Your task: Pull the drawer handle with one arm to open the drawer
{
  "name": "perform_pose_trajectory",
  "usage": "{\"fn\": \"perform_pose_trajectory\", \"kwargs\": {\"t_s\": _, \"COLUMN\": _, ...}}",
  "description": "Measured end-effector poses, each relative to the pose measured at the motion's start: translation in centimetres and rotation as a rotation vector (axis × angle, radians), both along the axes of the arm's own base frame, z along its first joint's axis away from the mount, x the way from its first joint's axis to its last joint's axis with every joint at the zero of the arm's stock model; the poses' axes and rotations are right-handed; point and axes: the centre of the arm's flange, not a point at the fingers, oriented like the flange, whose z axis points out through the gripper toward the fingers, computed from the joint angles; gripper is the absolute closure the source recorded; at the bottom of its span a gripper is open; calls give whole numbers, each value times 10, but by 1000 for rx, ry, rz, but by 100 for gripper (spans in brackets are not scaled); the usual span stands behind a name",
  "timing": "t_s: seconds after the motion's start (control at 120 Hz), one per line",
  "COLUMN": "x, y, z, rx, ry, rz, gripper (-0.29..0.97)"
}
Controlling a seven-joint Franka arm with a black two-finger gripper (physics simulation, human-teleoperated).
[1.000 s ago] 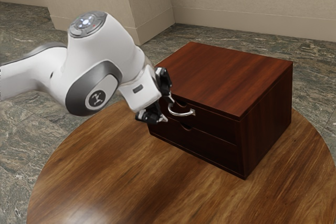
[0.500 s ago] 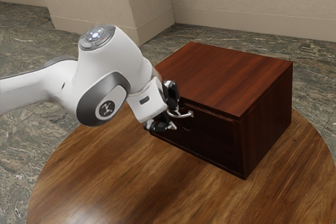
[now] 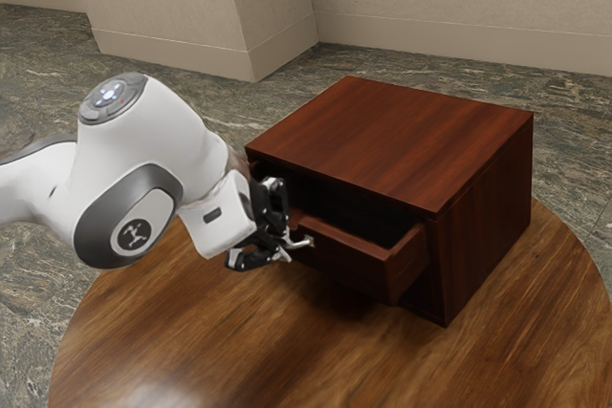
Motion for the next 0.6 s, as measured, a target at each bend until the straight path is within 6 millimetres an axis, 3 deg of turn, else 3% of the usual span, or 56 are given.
{"fn": "perform_pose_trajectory", "kwargs": {"t_s": 0.6, "x": -65, "y": 5, "z": 2, "rx": -19, "ry": -27, "rz": -15, "gripper": 77}}
